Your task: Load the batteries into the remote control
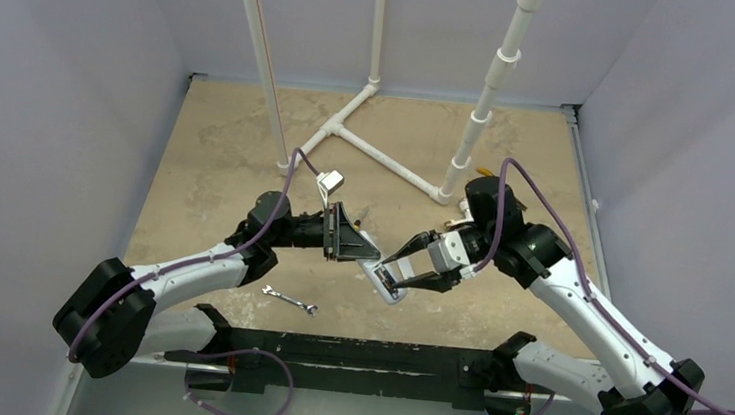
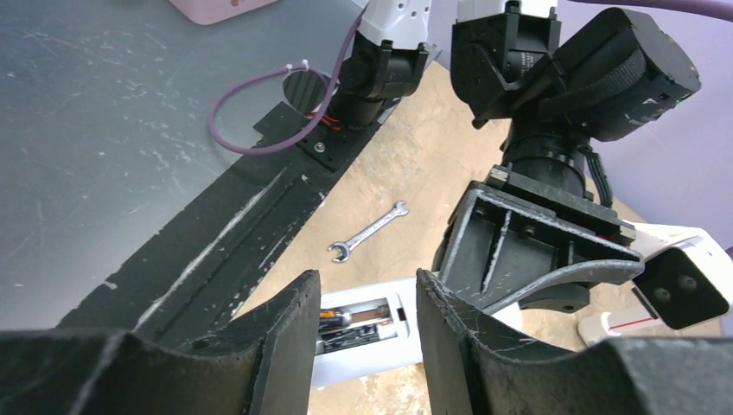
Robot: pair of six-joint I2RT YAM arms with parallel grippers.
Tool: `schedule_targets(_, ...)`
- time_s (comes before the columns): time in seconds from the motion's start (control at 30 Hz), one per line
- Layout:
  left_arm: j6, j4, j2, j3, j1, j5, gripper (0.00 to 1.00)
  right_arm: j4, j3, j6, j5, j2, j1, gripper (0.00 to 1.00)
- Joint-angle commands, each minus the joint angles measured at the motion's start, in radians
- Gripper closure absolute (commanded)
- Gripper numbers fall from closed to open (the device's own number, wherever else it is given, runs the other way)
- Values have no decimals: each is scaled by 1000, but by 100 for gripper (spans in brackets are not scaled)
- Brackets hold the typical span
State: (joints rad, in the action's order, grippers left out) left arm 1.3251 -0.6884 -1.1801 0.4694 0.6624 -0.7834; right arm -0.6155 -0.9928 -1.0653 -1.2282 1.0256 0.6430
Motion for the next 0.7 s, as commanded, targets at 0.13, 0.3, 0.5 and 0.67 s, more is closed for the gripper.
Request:
schedule_targets(0.13,6,-72,1,40,4,-23,100,-170,-3,-23,27,-39,-3,62)
schedule_targets(0.3,7,-71,7,39,4,-27,100,-261,-13,-93,19,-7,-3,62)
schedule_targets(0.5,7,-68,7,46,3,-25,100,-346,-33,-178,22,39,-3,62)
schedule_targets(0.67,4,-65,6,51,3,-25,100,-348,-31,-197,24,47,-4,62)
